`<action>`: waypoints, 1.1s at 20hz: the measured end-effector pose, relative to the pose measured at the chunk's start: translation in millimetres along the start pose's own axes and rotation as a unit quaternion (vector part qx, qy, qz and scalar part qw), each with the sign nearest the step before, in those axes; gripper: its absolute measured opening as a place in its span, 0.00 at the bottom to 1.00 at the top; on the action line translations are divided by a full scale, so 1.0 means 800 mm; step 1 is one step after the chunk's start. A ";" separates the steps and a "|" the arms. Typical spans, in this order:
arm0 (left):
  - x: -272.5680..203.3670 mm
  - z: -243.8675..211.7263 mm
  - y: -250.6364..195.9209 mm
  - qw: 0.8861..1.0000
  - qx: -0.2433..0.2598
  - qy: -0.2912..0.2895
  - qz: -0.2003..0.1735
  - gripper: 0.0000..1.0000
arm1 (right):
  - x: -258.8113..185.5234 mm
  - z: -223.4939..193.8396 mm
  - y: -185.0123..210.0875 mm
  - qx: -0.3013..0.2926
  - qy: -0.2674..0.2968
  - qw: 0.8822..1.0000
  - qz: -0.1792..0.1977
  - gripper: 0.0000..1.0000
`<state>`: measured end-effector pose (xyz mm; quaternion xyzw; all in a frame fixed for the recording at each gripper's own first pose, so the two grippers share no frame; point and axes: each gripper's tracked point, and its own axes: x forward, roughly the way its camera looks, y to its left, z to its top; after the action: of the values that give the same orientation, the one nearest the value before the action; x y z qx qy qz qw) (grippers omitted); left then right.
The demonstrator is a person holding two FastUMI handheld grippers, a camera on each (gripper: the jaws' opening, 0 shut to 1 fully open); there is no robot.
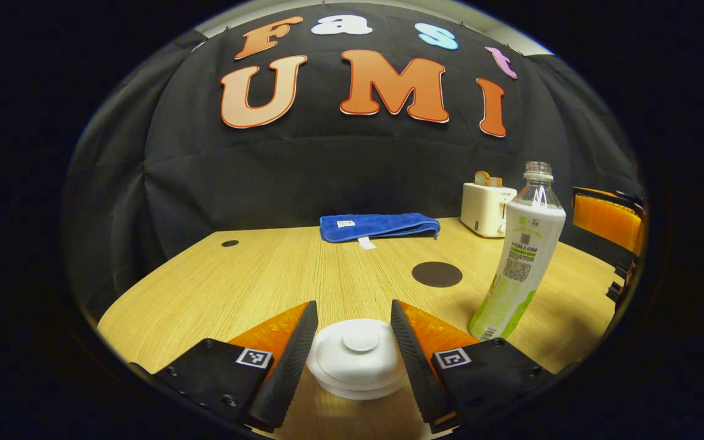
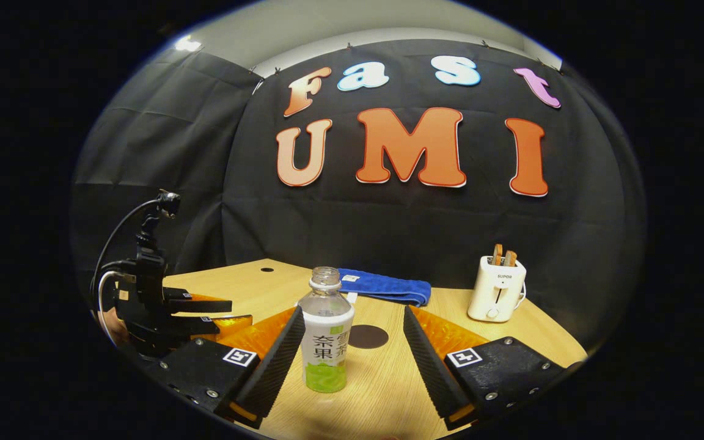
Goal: Open the teacup lid with one hand, grasp the water bottle and pour water into the teacup with the other hand; after pouring, place the water bottle on the coaster and then close the teacup lid.
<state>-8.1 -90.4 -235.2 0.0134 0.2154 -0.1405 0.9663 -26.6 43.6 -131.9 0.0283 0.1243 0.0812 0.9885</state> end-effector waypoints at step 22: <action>0.008 0.009 -0.004 1.000 0.004 -0.016 0.005 0.31 | 0.019 -0.041 0.024 -0.013 0.043 0.998 0.043 0.98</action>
<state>-0.1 -95.7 -231.1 0.0162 0.1991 -0.1363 0.9703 -23.1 66.3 -165.6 0.0170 0.1645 0.1262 0.9781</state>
